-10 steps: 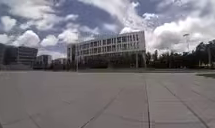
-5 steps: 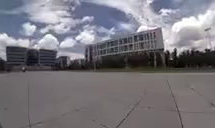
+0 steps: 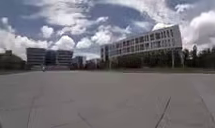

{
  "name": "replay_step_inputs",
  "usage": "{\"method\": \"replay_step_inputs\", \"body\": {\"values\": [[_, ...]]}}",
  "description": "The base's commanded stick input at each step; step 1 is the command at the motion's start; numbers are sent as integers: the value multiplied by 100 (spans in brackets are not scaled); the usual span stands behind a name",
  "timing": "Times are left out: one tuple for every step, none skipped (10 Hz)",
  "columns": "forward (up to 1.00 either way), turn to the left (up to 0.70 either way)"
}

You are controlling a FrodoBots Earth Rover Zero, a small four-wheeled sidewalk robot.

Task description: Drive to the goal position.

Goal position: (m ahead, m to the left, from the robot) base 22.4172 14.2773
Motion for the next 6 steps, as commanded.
{"method": "replay_step_inputs", "body": {"values": [[100, 2], [100, 2], [100, 2], [100, 2], [100, 2], [100, 2]]}}
